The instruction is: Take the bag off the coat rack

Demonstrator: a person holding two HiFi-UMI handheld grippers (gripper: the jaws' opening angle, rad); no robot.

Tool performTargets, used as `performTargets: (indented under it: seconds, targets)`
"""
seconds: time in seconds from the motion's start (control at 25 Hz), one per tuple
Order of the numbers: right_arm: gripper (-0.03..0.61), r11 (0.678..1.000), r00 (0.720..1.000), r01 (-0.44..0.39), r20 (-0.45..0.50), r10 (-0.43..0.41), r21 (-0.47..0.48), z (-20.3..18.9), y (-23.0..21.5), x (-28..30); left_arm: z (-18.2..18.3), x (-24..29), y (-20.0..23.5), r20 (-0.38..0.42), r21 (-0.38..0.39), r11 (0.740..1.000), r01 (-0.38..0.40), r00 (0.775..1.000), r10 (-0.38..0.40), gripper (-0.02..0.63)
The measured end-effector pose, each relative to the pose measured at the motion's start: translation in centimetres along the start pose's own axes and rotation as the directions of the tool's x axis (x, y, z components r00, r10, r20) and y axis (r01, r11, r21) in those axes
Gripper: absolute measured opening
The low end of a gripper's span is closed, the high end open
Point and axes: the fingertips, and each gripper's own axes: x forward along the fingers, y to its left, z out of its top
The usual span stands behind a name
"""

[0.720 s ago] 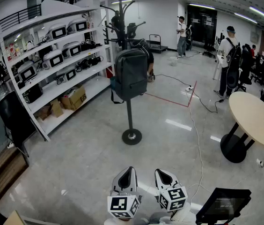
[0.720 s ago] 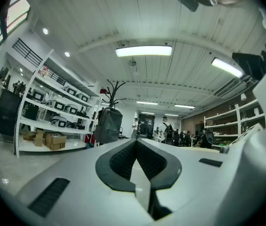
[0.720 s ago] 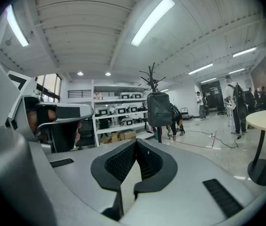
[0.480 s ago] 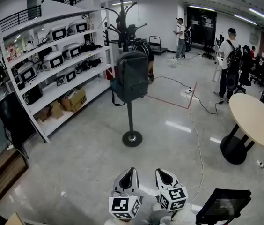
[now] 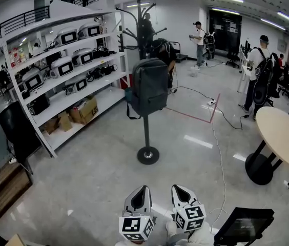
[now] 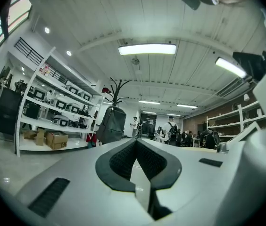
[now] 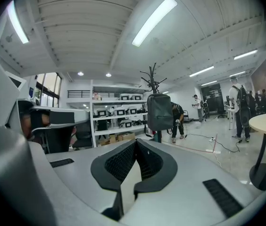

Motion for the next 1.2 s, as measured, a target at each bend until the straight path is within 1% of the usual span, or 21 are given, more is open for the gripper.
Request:
performTargets:
  seconds: [0.2,0.52,0.84,1.2]
  targets:
    - [0.011,1.000,0.999,-0.015,0.030,0.015,0.012,0.5,-1.1,1.8,-0.5,2.2,0.3,-0.007,0.008,1.000,0.000,1.000,0.001,0.002]
    - [0.011,0.999,0.998,-0.039,0.050,0.038,0.024,1.9,-3.5,4.9,0.0,6.5,0.4,-0.006,0.019,1.000,-0.001,1.000,0.001,0.002]
    - [0.011,0.998,0.997,-0.056,0.047,0.054,0.034,2.7,-6.5,8.4,-0.3,11.2,0.6,-0.027,0.014,1.000,-0.008,1.000,0.009,0.002]
    - [0.011,0.996,0.996,-0.079,0.036,0.077,0.050,2.8,-9.9,12.3,-1.1,16.0,1.0,-0.044,0.020,0.999,-0.034,0.998,0.035,0.002]
